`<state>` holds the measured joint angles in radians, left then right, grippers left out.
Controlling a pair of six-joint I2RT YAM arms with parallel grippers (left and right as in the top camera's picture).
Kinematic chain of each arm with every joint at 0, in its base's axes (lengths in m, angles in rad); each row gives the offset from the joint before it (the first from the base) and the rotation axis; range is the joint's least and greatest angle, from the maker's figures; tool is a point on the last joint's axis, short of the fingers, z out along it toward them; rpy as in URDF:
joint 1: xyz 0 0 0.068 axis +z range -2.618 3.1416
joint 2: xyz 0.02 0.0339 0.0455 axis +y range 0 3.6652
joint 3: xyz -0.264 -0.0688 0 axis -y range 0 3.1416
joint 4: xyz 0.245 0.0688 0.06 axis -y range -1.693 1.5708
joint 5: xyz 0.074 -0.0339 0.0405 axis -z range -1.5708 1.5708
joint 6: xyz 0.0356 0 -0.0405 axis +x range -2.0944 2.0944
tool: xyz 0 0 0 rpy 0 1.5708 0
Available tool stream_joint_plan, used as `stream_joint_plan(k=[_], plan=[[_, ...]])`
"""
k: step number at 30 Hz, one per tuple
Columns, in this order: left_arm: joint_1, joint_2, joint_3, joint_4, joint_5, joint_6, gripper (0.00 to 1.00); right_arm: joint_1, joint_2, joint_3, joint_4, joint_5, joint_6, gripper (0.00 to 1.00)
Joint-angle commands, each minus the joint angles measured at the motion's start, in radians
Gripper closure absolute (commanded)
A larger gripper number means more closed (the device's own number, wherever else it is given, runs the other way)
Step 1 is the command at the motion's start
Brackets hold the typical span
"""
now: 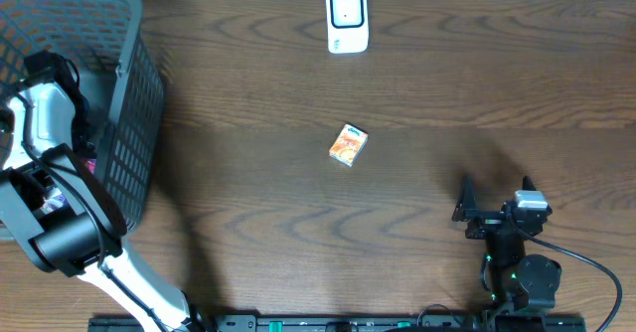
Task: Scan the item barcode
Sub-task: 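Reach left gripper into basket and grasp the purple snack bag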
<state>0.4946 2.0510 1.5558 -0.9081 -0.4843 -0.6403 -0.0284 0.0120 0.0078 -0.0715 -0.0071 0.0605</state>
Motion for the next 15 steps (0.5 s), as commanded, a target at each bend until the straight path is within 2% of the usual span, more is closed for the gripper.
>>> stream_joint_plan(k=[1, 8, 15], plan=[[0.023, 0.056, -0.031, -0.053, 0.135, 0.003, 0.93, 0.010, -0.005, -0.002, -0.003, 0.002, 0.010, 0.01], [0.023, -0.128, 0.018, -0.127, 0.179, 0.003, 0.93, 0.010, -0.005, -0.002, -0.003, 0.002, 0.010, 0.01], [0.023, -0.431, 0.018, -0.067, 0.378, 0.040, 0.93, 0.010, -0.005, -0.002, -0.003, 0.002, 0.010, 0.01]])
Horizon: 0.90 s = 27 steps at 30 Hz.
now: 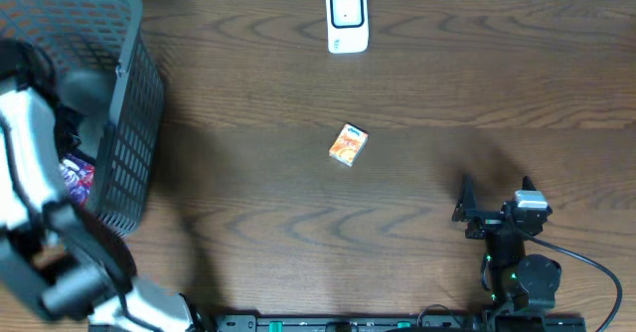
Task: Scan the item barcode
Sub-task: 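Reach left gripper into basket and grasp the purple snack bag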
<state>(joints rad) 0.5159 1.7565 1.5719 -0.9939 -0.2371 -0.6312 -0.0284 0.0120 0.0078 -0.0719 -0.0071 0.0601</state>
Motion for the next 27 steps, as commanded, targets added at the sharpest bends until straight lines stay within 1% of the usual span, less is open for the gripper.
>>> stream_joint_plan(k=[1, 2, 6, 7, 9, 10, 11, 13, 14, 17, 20, 25, 27], plan=[[0.002, -0.173, 0.002, 0.034, 0.154, 0.045, 0.93, 0.010, -0.005, -0.002, -0.003, 0.002, 0.010, 0.01], [0.001, -0.250, 0.002, 0.057, 0.179, 0.058, 0.93, 0.010, -0.005, -0.002, -0.003, 0.002, 0.010, 0.01], [0.002, -0.341, 0.001, 0.061, 0.171, 0.058, 0.91, 0.010, -0.005, -0.002, -0.003, 0.002, 0.010, 0.01], [0.002, -0.346, 0.001, 0.060, 0.161, 0.059, 0.76, 0.010, -0.005, -0.002, -0.003, 0.002, 0.010, 0.01], [0.002, -0.340, -0.007, 0.049, 0.129, 0.059, 0.37, 0.010, -0.005, -0.002, -0.003, 0.002, 0.010, 0.01], [0.002, -0.330, -0.017, 0.041, 0.115, 0.058, 0.26, 0.010, -0.005, -0.002, -0.003, 0.002, 0.010, 0.01], [0.002, -0.320, -0.026, 0.037, 0.106, 0.059, 0.22, 0.010, -0.005, -0.002, -0.003, 0.002, 0.010, 0.01], [0.002, -0.288, -0.047, 0.032, 0.105, 0.058, 0.18, 0.010, -0.005, -0.002, -0.003, 0.002, 0.010, 0.01], [0.001, -0.268, -0.055, 0.033, 0.105, 0.058, 0.14, 0.010, -0.005, -0.002, -0.003, 0.002, 0.010, 0.01], [-0.003, -0.198, -0.066, 0.021, 0.063, 0.058, 0.12, 0.010, -0.005, -0.002, -0.003, 0.002, 0.010, 0.01], [-0.030, -0.099, -0.066, -0.008, -0.075, 0.058, 0.12, 0.010, -0.005, -0.002, -0.003, 0.002, 0.010, 0.01], [-0.077, 0.025, -0.066, -0.016, -0.220, 0.059, 0.11, 0.010, -0.005, -0.002, -0.003, 0.002, 0.010, 0.01], [-0.094, 0.077, -0.066, -0.027, -0.320, 0.054, 0.11, 0.010, -0.005, -0.002, -0.003, 0.002, 0.010, 0.01]])
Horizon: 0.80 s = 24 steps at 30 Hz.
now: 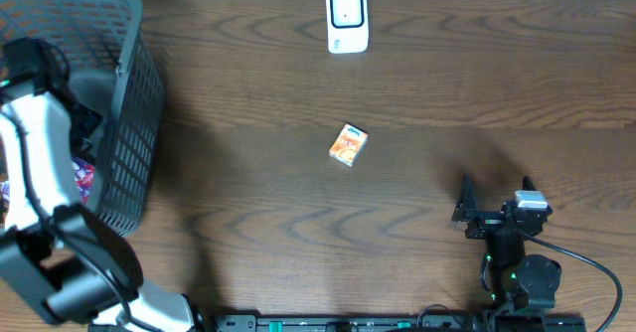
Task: Scan the item barcode
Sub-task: 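Reach left gripper into basket and grasp the purple snack bag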
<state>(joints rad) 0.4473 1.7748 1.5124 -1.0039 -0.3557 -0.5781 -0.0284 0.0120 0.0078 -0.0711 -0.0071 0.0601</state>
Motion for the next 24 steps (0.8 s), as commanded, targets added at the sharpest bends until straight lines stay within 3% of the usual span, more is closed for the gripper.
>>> stream_joint_plan(k=[1, 5, 9, 24], plan=[[-0.028, 0.078, -0.006, -0.025, -0.235, -0.012, 0.11, 0.010, -0.005, -0.002, -0.004, 0.002, 0.010, 0.01], [-0.006, 0.092, -0.006, -0.047, -0.261, -0.095, 0.11, 0.010, -0.005, -0.002, -0.004, 0.002, 0.010, 0.01], [0.036, 0.058, -0.005, -0.062, -0.249, -0.097, 0.11, 0.010, -0.005, -0.002, -0.004, 0.002, 0.010, 0.01], [0.228, 0.019, -0.019, -0.101, 0.049, -0.062, 0.11, 0.010, -0.005, -0.002, -0.004, 0.002, 0.010, 0.01]])
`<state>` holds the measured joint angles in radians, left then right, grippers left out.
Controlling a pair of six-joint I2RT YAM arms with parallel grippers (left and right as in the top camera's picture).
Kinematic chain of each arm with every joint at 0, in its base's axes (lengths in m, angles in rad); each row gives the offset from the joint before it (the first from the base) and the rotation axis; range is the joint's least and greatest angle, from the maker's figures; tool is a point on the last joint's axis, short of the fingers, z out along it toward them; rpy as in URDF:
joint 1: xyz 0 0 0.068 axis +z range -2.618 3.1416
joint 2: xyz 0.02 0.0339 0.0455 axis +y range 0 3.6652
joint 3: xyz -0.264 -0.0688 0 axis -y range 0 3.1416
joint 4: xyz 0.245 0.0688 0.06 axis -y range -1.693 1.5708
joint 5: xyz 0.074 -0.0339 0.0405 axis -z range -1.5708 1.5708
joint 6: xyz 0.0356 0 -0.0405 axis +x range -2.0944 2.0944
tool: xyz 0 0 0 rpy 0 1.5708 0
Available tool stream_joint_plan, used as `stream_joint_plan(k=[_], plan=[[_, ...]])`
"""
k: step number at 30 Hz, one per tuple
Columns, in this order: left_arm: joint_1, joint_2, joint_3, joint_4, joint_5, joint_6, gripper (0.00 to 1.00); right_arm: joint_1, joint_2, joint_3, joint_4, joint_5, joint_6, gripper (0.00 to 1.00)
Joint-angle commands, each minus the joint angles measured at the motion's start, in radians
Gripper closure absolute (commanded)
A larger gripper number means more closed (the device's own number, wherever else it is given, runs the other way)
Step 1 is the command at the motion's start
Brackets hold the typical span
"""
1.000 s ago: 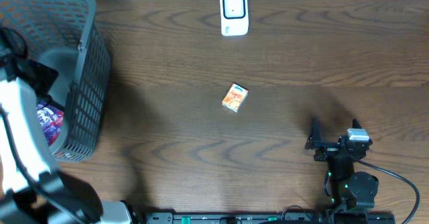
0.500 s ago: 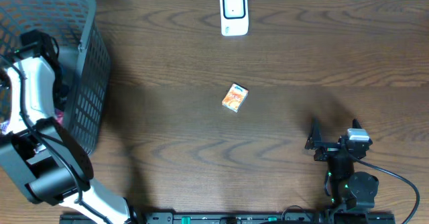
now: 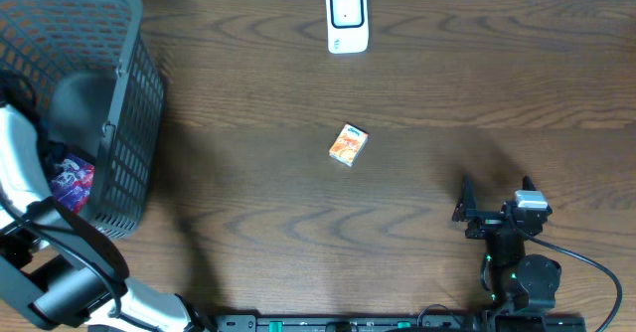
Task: Scan the item barcode
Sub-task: 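Reach left gripper into basket and grasp the purple snack bag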
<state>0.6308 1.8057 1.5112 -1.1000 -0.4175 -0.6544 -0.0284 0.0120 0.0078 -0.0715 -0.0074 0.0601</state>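
Note:
A small orange box (image 3: 348,145) lies flat in the middle of the table. The white barcode scanner (image 3: 347,19) stands at the far edge, beyond the box. My left arm (image 3: 18,168) reaches into the grey basket (image 3: 119,123) at the left. Its gripper end is a dark shape low in the basket beside a colourful packet (image 3: 73,185), and its fingers are not distinguishable. My right gripper (image 3: 495,195) rests at the near right with its fingers apart, holding nothing.
The mesh basket fills the far left corner, and its tall right wall stands between the left arm and the table's middle. A black cable (image 3: 586,262) runs from the right arm's base at the near edge.
The left arm has shifted toward the near left side of the basket, uncovering more of the basket's inside and the colourful packet. The orange box, scanner and right arm have not moved.
The left arm was in the basket at every moment. First it was in the far left part, then blurred nearer the front, then in the far part again, and now low at the near left. The box, scanner and right gripper stayed put.

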Motion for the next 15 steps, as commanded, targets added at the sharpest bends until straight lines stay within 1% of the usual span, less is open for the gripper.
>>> stream_joint_plan(k=[1, 4, 8, 13, 14, 15], plan=[[0.055, -0.010, -0.025, -0.002, 0.137, 0.024, 0.11, 0.010, -0.005, -0.002, -0.003, 0.002, 0.010, 0.01], [0.068, -0.010, -0.058, 0.019, 0.155, 0.034, 0.11, 0.010, -0.005, -0.002, -0.003, 0.002, 0.010, 0.01], [0.069, -0.010, -0.124, 0.092, 0.164, 0.083, 0.11, 0.010, -0.005, -0.002, -0.003, 0.002, 0.010, 0.01], [0.069, -0.009, -0.188, 0.183, 0.239, 0.138, 0.11, 0.010, -0.005, -0.002, -0.003, 0.002, 0.010, 0.01], [0.069, -0.009, -0.191, 0.192, 0.246, 0.139, 0.12, 0.010, -0.005, -0.002, -0.003, 0.002, 0.010, 0.01], [0.069, -0.009, -0.191, 0.196, 0.247, 0.139, 0.18, 0.010, -0.005, -0.002, -0.003, 0.002, 0.010, 0.01]])
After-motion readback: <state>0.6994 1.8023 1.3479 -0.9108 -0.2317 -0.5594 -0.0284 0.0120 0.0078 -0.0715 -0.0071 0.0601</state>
